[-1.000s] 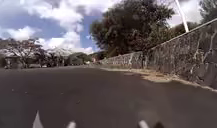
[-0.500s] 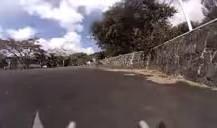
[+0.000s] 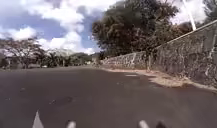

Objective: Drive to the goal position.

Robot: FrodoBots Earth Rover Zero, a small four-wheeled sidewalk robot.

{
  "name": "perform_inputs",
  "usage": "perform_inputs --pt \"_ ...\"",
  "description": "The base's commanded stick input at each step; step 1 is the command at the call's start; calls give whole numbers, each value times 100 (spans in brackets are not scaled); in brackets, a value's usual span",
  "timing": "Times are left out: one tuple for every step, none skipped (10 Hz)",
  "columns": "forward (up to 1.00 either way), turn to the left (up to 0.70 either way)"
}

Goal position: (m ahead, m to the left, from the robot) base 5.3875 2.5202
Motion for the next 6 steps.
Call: perform_inputs --pt "50 0" --pt "50 0" --pt "50 0" --pt "50 0" --pt "50 0" --pt "50 0"
